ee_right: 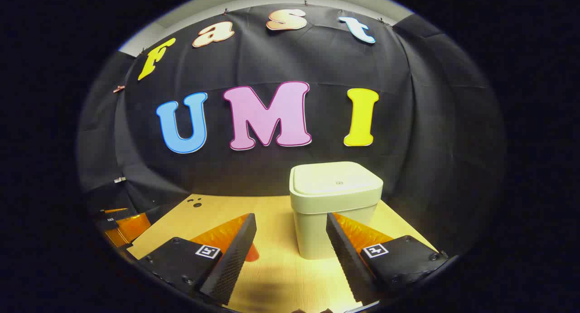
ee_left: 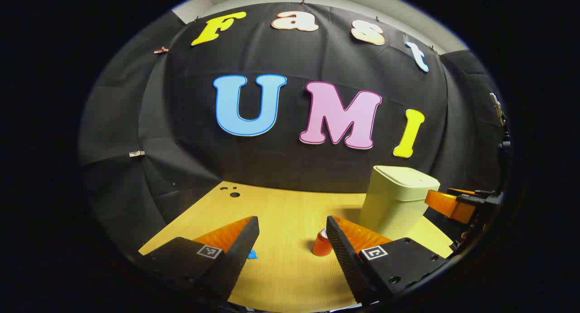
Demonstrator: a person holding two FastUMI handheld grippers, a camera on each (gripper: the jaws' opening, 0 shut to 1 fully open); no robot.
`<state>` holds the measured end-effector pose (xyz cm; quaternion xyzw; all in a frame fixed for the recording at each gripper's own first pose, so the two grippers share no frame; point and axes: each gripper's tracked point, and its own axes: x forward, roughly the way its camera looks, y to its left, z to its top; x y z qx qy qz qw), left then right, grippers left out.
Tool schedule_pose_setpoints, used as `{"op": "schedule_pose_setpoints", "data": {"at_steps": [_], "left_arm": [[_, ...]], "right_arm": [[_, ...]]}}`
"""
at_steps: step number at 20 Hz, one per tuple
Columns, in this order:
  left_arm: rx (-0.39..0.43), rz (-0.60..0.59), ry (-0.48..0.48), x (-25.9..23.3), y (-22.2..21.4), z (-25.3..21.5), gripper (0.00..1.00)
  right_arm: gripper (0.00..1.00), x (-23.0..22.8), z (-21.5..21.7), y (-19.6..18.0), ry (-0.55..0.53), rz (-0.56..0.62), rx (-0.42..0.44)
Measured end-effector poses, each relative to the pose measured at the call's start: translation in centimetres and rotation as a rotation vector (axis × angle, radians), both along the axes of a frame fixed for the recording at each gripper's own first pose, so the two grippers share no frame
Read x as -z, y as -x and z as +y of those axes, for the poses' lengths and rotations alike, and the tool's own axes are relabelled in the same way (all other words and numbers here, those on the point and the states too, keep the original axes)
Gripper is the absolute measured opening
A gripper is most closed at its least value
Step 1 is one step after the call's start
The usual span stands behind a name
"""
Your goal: Press the lid of the desktop garbage bin to open it, pick up the crumpled paper on the desktop and throw it into the bin, then pick up the pop can on the desktop and drop it into the bin, and finally close the garbage bin lid.
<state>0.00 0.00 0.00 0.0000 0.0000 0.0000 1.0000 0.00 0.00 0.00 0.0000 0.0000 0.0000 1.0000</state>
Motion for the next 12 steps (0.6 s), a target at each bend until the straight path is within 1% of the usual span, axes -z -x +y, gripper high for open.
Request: {"op": "schedule_pose_setpoints", "data": {"at_steps": [3,6,8,12], "left_arm": [[0.010,0.013,-0.032,0.6,-0.3,-0.4,0.95],[0.030,0.026,-0.052,1.1,-0.8,-1.5,0.95],[0.045,0.029,-0.053,1.1,-1.2,-2.4,0.95],[0.043,0.025,-0.078,1.2,-1.5,-2.5,0.96]], "right_arm": [[0.98,0.0,-1.0,-0.1,0.005,-0.001,0.021],[0.98,0.4,-1.5,-0.1,0.009,0.013,0.023],[0.98,0.4,-1.4,-0.2,0.022,0.012,0.016],[0.98,0.4,-0.7,-0.3,0.046,0.013,-0.016]]}}
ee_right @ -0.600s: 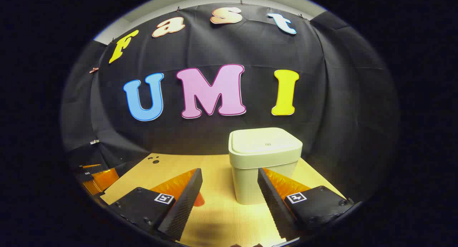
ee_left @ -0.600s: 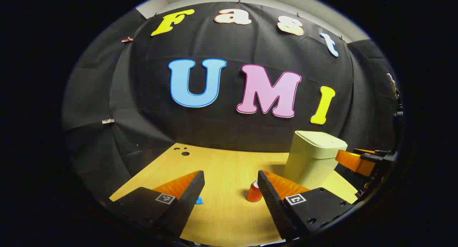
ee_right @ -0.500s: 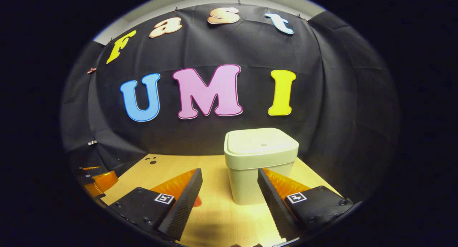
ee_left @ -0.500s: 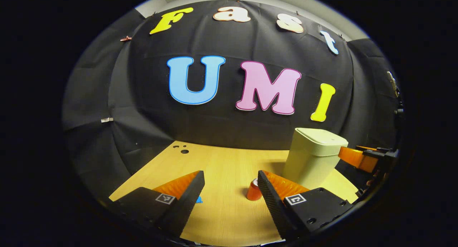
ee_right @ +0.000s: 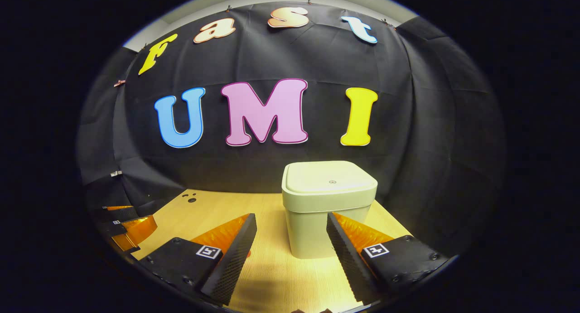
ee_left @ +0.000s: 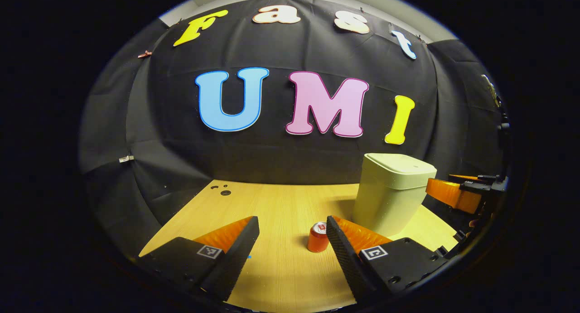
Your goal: Press the lid of the desktop garbage bin to open it, pick up the crumpled paper on the desktop and throw it into the bin, then pick up the pop can on the desktop and drop it into the bin, and finally close the garbage bin lid.
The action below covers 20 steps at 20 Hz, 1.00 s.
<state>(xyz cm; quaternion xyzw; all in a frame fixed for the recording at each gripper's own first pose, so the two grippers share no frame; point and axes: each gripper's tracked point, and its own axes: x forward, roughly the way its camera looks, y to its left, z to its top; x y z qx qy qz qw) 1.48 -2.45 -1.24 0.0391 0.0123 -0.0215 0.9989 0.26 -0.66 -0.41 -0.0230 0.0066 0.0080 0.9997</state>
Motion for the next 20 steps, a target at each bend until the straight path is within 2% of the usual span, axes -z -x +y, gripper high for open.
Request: {"op": "schedule_pose_setpoints", "data": {"at_steps": [4,17,19,20], "left_arm": [[-0.006,-0.012,-0.047,-0.2,0.1,0.0,0.96],[-0.005,-0.005,-0.053,-0.2,-0.7,-0.4,0.95],[0.000,-0.007,-0.056,-0.1,-0.9,-0.7,0.95],[0.003,-0.007,-0.056,-0.2,-1.0,-0.8,0.95]], "right_arm": [[0.98,0.3,0.3,-0.3,0.011,0.011,-0.022],[0.98,0.4,1.2,-1.2,0.021,0.026,-0.066],[0.90,0.4,1.3,-1.2,0.028,0.024,-0.070],[0.72,0.2,1.2,-1.2,0.031,0.024,-0.070]]}}
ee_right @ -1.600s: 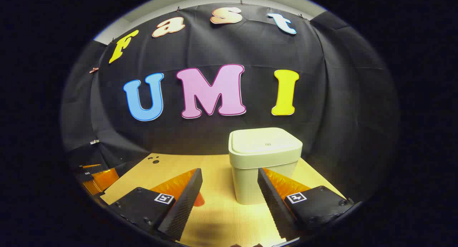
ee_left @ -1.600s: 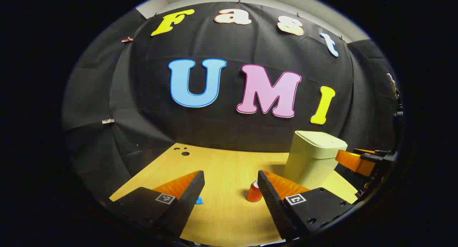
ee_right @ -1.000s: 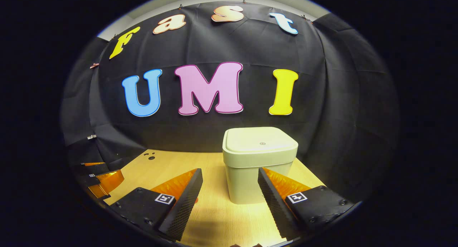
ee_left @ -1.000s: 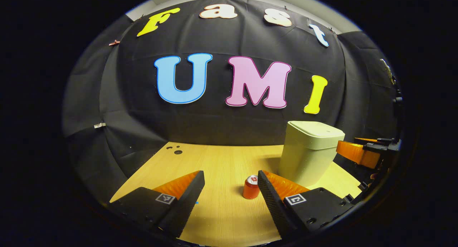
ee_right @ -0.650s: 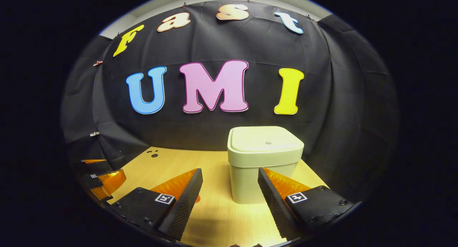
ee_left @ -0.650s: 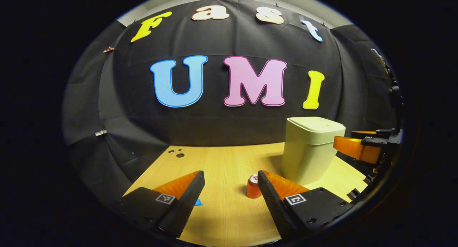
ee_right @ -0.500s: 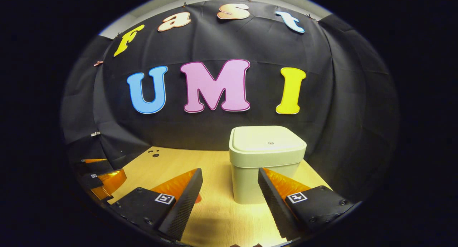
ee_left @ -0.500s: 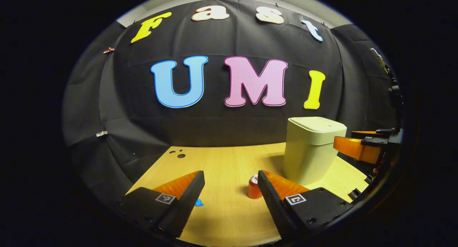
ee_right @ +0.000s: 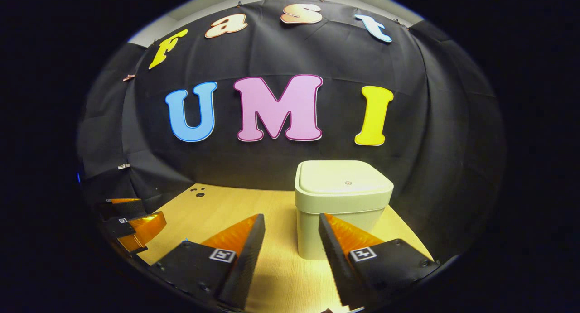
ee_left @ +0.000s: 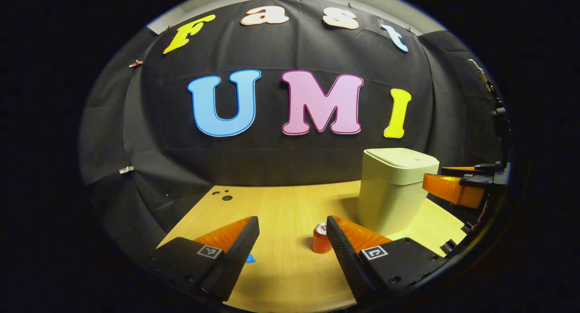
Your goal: Press the lid of the desktop garbage bin to open it, pick up the crumpled paper on the desktop and throw it into the bin, then pick up the pop can on the desktop and drop it into the bin, and finally close the garbage bin lid.
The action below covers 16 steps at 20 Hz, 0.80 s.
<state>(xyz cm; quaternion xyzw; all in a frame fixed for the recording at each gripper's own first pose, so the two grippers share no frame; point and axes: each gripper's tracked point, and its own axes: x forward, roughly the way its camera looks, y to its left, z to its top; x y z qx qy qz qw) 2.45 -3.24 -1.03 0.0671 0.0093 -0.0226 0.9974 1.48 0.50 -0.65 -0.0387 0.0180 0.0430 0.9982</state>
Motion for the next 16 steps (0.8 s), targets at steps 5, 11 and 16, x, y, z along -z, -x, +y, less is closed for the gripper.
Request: {"op": "schedule_pose_setpoints", "data": {"at_steps": [5,11,16], "left_arm": [[0.009,0.010,0.006,0.5,-0.3,-0.2,0.95],[0.004,0.013,0.011,0.9,-0.4,-0.2,0.96],[0.008,0.022,-0.002,1.6,-0.3,-0.6,0.95]], "right_arm": [[0.25,-0.2,-0.2,-0.2,0.021,-0.001,-0.002],[0.06,0.6,0.7,0.1,0.010,0.037,-0.066],[0.05,0.9,0.2,-0.3,0.015,0.064,-0.069]]}}
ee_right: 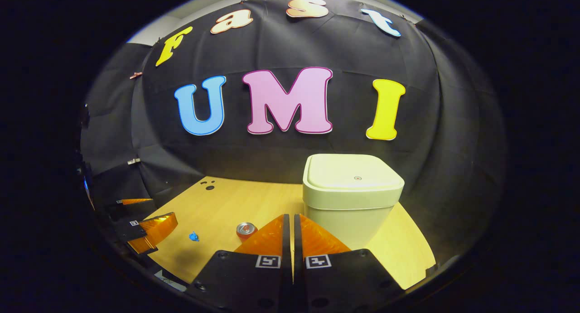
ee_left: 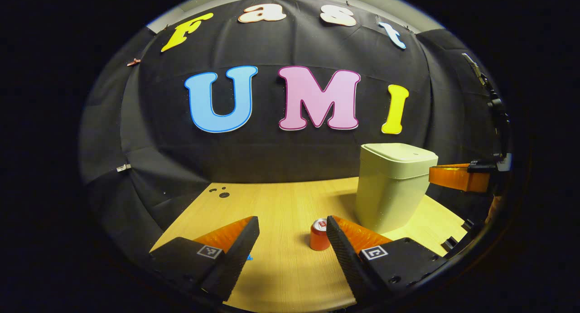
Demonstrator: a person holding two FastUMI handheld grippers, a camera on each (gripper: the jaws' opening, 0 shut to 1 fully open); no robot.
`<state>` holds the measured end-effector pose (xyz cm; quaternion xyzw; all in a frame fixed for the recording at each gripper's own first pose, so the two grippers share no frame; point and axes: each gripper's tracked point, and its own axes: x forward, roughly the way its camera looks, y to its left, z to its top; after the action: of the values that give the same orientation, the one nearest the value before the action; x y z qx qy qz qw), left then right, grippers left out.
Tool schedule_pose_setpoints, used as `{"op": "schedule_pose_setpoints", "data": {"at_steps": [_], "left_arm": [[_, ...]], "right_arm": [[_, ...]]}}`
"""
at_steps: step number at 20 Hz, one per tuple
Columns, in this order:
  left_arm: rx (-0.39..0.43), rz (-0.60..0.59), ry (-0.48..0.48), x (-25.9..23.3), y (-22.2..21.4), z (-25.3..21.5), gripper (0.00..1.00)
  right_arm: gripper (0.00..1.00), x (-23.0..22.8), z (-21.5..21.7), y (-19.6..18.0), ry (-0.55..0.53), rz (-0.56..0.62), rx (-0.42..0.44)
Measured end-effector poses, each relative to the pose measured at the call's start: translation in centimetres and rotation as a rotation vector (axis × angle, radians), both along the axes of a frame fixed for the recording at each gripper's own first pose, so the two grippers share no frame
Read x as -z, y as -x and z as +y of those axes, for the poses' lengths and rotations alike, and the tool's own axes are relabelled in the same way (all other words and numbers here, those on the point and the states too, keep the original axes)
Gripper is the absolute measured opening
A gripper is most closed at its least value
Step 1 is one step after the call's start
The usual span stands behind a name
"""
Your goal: Press the lid of the desktop garbage bin to open it, pick up the crumpled paper on the desktop and throw it into the bin, then pick up the pop can on the desktop and drop it into the bin, and finally close the garbage bin lid.
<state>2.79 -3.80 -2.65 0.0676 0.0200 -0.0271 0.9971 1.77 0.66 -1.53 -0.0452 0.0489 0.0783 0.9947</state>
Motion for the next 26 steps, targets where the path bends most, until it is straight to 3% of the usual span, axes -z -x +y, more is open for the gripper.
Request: {"op": "schedule_pose_setpoints", "data": {"at_steps": [8,9,10,14,26], "left_arm": [[-0.023,0.018,0.016,0.6,0.0,0.2,0.96],[-0.027,0.022,0.014,0.9,0.0,0.3,0.96],[-0.034,0.026,0.013,1.1,0.1,0.5,0.96],[-0.064,0.055,0.035,2.3,0.0,1.1,0.96],[-0.170,0.089,0.067,3.5,-0.9,3.7,0.96]], "right_arm": [[0.05,-3.1,-2.2,-3.0,-0.028,-0.044,0.043],[0.10,-3.6,-2.6,-3.5,-0.028,-0.050,0.052],[0.05,-4.1,-3.1,-4.1,-0.023,-0.059,0.060],[0.05,-5.4,-5.1,-5.9,-0.010,-0.080,0.084],[0.05,-4.9,-9.5,-11.5,0.015,-0.052,0.159]]}}
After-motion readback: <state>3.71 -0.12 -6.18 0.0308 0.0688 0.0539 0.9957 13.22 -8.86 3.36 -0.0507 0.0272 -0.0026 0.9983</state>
